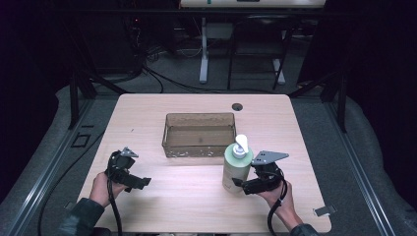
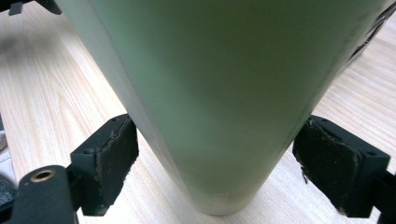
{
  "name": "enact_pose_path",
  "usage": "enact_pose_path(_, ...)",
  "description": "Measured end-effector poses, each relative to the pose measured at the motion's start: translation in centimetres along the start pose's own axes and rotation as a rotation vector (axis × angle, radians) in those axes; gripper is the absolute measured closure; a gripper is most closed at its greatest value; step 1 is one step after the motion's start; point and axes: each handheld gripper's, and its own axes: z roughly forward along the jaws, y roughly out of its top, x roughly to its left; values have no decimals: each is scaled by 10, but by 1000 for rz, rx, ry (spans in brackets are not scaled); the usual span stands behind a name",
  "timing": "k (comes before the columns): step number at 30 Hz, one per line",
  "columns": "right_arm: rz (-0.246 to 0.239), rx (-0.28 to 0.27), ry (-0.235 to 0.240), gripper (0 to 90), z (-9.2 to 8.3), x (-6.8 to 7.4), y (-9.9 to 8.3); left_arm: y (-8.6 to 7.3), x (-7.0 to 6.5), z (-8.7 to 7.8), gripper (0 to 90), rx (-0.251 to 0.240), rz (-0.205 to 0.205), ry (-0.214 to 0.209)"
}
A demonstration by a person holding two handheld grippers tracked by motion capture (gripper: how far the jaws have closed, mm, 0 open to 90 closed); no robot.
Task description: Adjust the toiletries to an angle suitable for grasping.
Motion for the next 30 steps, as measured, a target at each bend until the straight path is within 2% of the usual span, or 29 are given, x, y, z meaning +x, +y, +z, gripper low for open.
enact_pose_path(17,-36,4,42,168,13,0,5,1,-2,-1,2,-6,16,-6)
enact_pose_path(30,-57,-10,64,134,21,-2,13,1,-3,0,2,-5,22,-8)
